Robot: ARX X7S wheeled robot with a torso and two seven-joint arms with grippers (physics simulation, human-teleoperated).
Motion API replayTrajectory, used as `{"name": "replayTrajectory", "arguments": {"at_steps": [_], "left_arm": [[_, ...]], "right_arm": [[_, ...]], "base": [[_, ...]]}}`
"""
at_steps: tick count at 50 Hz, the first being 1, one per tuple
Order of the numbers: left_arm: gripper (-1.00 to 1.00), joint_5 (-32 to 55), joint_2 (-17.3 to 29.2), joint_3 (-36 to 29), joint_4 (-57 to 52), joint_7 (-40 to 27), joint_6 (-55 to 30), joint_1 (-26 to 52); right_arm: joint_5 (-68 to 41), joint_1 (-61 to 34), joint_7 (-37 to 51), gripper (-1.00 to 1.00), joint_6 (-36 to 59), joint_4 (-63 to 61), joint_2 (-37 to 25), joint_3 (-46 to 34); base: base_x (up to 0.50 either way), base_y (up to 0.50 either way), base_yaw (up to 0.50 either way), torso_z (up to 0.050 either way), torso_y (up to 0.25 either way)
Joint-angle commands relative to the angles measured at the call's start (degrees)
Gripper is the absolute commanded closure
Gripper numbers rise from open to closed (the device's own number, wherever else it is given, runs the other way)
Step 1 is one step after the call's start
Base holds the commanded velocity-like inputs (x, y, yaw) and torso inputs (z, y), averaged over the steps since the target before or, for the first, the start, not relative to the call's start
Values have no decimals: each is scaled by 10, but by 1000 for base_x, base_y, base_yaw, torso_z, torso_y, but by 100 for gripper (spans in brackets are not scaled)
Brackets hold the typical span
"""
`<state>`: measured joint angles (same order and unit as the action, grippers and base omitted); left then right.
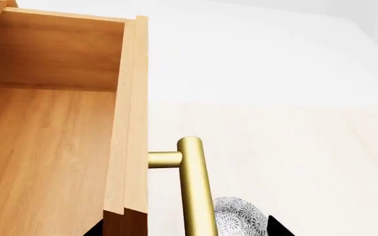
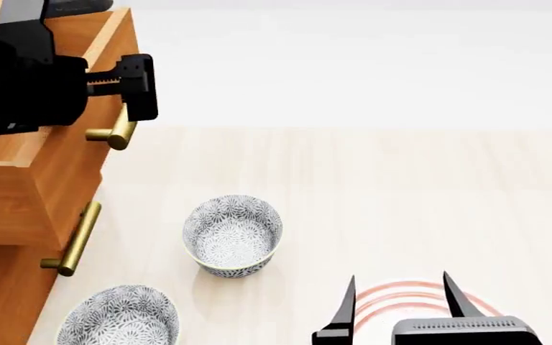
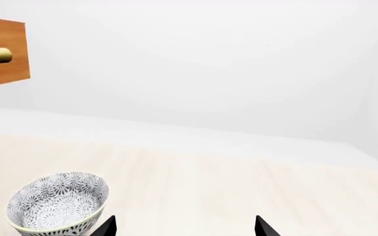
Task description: Open the top drawer of the cabinet.
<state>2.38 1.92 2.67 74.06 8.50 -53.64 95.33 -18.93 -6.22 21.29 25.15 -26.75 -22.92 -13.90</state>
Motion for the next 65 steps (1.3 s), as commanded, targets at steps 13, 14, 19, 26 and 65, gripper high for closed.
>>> {"name": "replayTrajectory", "arguments": {"at_steps": [13, 14, 19, 26, 65], "left_arm": [[-100, 141, -18, -63, -31, -11, -14, -30], [-100, 154, -18, -73, -34, -16, -15, -32], [-100, 239, -18, -141, -25, -32, -5, -32], [-100, 334, -19, -218, -15, -44, 11, -33], [-100, 572, -18, -333, -107, -124, -10, -73]], "right_arm": [[-4, 5, -1, -100, -9, 7, -5, 3], [-3, 5, -1, -100, -10, 9, -5, 2], [-3, 3, -2, -100, -11, 13, -5, 1], [-5, 2, -5, -100, -17, 24, -5, 2], [-9, 9, -3, -100, -20, 19, -13, 0]], "base": [[0, 0, 0, 0, 0], [0, 0, 0, 0, 0], [0, 0, 0, 0, 0], [0, 0, -1, 0, 0], [-3, 0, -1, 0, 0]]}}
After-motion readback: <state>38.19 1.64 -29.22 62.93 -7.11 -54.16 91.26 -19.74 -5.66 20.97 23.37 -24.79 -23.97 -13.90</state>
